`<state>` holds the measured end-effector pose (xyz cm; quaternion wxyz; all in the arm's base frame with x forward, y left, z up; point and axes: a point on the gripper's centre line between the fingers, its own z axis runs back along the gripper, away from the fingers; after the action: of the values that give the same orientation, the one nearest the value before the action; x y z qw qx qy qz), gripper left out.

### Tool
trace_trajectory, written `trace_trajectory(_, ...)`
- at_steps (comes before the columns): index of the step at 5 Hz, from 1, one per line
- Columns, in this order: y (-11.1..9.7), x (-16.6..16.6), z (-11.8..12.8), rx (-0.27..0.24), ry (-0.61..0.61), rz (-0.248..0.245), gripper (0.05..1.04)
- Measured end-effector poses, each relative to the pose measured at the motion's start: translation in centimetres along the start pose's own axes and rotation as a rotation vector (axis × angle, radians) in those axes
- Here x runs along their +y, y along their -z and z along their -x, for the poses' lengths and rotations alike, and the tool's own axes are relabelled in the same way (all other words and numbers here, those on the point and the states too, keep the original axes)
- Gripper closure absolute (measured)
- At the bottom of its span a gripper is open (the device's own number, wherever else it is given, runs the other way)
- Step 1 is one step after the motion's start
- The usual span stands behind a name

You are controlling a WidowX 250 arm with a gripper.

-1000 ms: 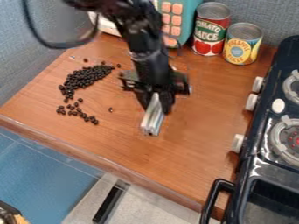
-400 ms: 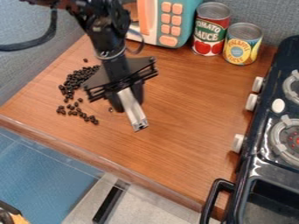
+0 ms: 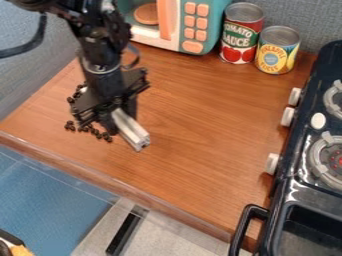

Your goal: Sweep into pile

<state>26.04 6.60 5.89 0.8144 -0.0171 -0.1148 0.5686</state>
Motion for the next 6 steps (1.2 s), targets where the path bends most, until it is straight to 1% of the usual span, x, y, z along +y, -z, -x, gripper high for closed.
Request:
trace_trajectory(1,-0.2,1.8,-1.7,-0.019,-0.158,-0.025,0.689)
trace_trajectory(2,0.2,3.4,-2.0,-0.005,-0.238,-0.052,0.689)
trace_trajectory(3,1.9,4.6,-1.8,0.011,-0.25,-0.11,0.689)
trace_trajectory(4,3.4,5.1,-1.6,0.041,-0.244,-0.139,0.689)
trace_trajectory(5,4.6,5.0,-1.6,0.066,-0.238,-0.164,0.689)
trace_trajectory(6,5.0,4.4,-2.5,0.062,-0.251,-0.166,0.689)
